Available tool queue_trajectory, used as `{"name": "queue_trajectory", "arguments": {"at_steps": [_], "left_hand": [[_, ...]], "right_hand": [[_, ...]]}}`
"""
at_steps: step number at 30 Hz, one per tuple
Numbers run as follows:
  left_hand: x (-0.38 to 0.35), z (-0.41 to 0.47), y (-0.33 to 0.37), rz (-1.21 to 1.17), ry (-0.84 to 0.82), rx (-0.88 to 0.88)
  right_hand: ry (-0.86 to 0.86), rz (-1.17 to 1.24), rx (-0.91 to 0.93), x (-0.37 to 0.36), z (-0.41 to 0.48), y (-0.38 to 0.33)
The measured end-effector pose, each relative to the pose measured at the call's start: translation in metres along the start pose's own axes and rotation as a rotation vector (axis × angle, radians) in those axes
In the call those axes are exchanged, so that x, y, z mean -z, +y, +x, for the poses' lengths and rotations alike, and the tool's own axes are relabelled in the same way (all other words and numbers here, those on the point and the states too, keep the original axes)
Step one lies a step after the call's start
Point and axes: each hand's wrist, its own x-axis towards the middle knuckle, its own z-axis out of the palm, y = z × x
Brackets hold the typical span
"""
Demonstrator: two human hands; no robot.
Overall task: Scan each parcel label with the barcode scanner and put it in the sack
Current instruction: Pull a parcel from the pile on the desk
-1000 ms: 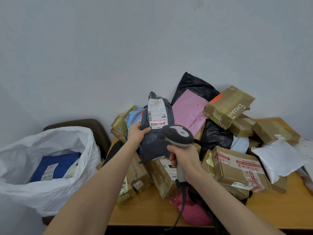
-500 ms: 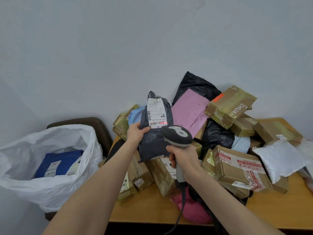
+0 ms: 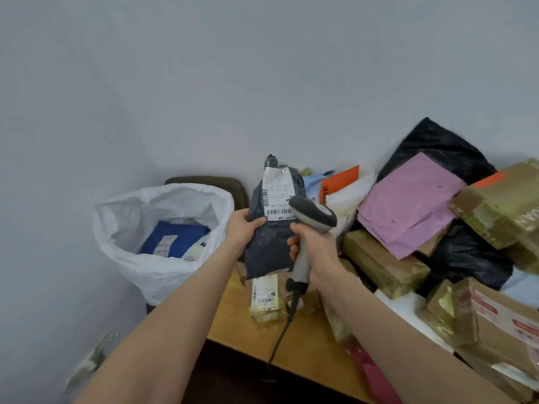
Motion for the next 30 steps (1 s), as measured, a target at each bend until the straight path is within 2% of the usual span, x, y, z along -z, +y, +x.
{"name": "queue_trajectory", "arguments": {"at_steps": [7,12,19,26,30], "left_hand": [[0.129,0.079,-0.058,0.029,0.253,0.044],[0.219,0.178,-0.123,0.194,0.343,0.051],[0.269,0.281,-0.228,0.431,0.199,0.174],[0.238,0.332,-0.293,0.514,-0.129,0.404],[0.226,0.354,-0.307,0.516,-0.167,0.451]], "right_hand": [[-0.073,0.007,-0.060,-0.125,0.063,0.034],[-0.045,-0.053,-0.126,-0.236,0.141,0.078],[0.023,-0.117,-0.213,-0.323,0.228,0.124],[0.128,-0.151,-0.236,-0.331,0.281,0.154],[0.158,-0.172,-0.244,-0.327,0.293,0.159]]}}
